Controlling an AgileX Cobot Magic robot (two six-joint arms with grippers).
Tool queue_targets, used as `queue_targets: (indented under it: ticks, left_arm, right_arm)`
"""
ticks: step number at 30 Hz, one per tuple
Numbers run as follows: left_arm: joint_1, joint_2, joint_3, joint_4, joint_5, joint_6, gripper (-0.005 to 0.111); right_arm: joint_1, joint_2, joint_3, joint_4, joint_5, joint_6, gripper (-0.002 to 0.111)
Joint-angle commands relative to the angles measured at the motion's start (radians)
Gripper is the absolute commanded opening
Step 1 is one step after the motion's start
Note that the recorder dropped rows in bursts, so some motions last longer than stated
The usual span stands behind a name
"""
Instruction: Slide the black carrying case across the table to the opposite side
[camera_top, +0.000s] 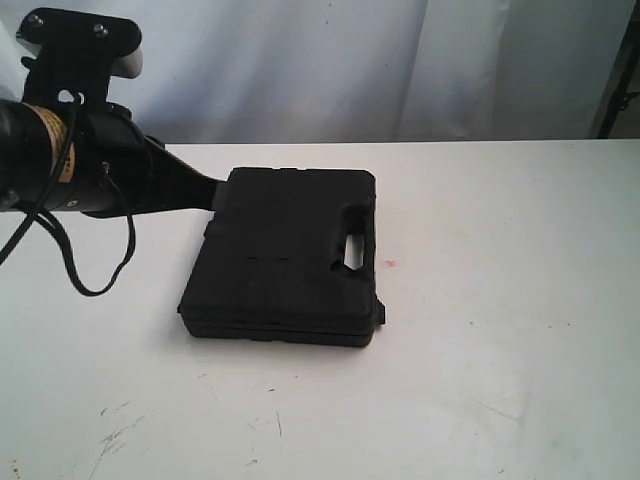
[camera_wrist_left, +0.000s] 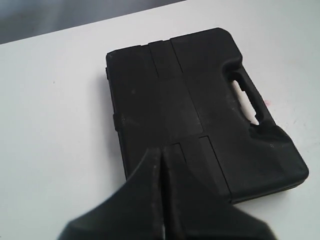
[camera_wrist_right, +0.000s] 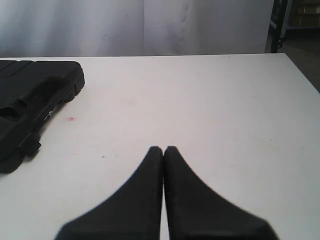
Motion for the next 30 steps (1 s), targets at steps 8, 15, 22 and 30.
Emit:
queue_targets:
  ticks: [8, 15, 22, 30]
  left_arm:
    - [0.201, -0.296, 0.247, -0.066, -0.145, 0.003, 0.0]
    - [0.426, -0.621, 0.467, -0.13, -0.202, 0.003, 0.0]
    - [0.59, -0.932, 0.637, -0.13, -0.202, 0.003, 0.0]
    - [0.679, -1.085, 0.723, -0.136, -0.199, 0.003, 0.0]
  right_arm:
    - [-0.007, -0.005, 0.003, 0.001, -0.005, 0.004, 0.0]
    - [-0.007, -0.005, 0.003, 0.001, -0.005, 0.004, 0.0]
    - [-0.007, -0.005, 0.003, 0.001, -0.005, 0.004, 0.0]
    - [-0.007, -0.005, 0.003, 0.001, -0.005, 0.004, 0.0]
